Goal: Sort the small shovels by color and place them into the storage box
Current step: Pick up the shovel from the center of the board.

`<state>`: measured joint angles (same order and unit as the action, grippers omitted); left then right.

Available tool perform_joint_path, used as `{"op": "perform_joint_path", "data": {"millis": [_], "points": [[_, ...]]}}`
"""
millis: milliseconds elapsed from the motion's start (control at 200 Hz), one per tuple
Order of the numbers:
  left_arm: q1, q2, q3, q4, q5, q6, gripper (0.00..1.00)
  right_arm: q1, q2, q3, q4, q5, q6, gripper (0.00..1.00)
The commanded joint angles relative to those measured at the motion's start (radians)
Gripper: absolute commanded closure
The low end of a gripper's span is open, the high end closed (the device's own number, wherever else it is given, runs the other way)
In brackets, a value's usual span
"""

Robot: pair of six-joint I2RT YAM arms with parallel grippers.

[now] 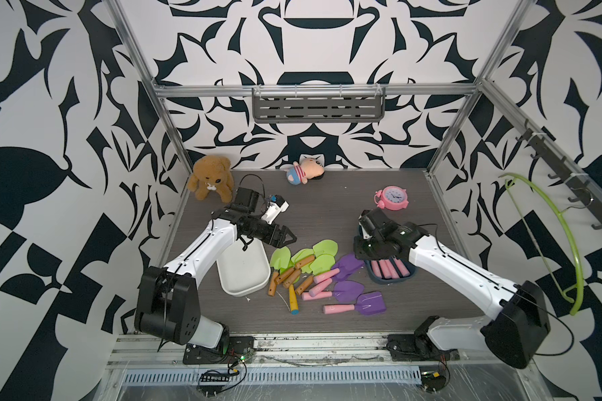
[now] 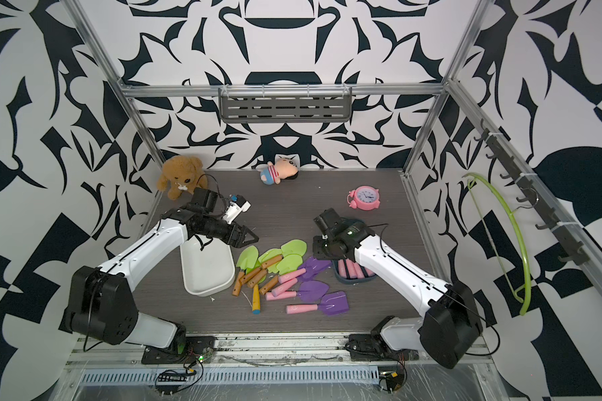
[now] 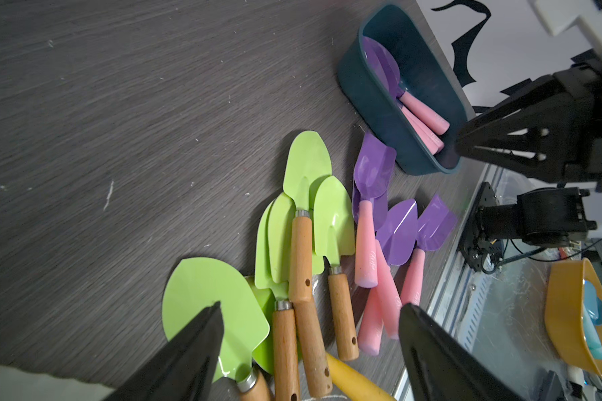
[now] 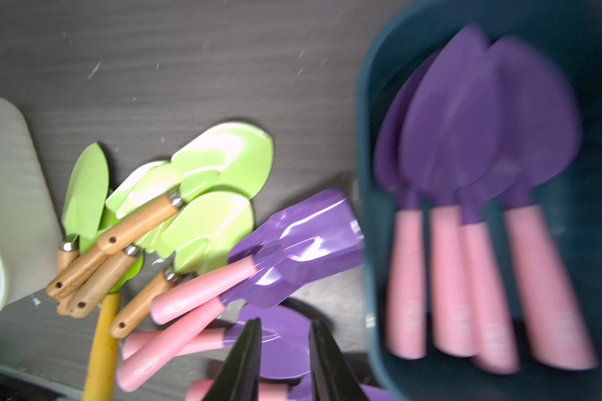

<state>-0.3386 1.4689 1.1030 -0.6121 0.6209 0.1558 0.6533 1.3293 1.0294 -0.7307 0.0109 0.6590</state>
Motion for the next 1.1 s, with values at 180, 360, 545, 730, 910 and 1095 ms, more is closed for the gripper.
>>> {"op": "perform_joint_path", "data": {"millis": [180, 360, 545, 730, 910, 1095], "points": [[-0.259, 0.074, 0.017, -0.09, -0.12, 0.105, 0.21, 0.037, -0.042, -0.072, 0.075, 0.048, 0.189, 0.69], [-0.391, 0.175, 0.047, -0.095, -0.207, 0.126, 0.25, 0.037, -0.063, -0.074, 0.051, 0.074, 0.177, 0.69], [-0.461, 0.249, 0.079, -0.093, -0.25, 0.111, 0.3, 0.037, -0.076, -0.096, 0.062, 0.075, 0.178, 0.69], [-0.482, 0.307, 0.1, -0.087, -0.307, 0.11, 0.33, 0.037, -0.082, -0.118, 0.079, 0.074, 0.179, 0.69], [-0.483, 0.348, 0.134, -0.087, -0.338, 0.093, 0.43, 0.037, -0.079, -0.122, 0.085, 0.072, 0.174, 0.69], [-0.486, 0.374, 0.146, -0.086, -0.348, 0.082, 0.45, 0.036, -0.078, -0.133, 0.1, 0.072, 0.174, 0.69]]}}
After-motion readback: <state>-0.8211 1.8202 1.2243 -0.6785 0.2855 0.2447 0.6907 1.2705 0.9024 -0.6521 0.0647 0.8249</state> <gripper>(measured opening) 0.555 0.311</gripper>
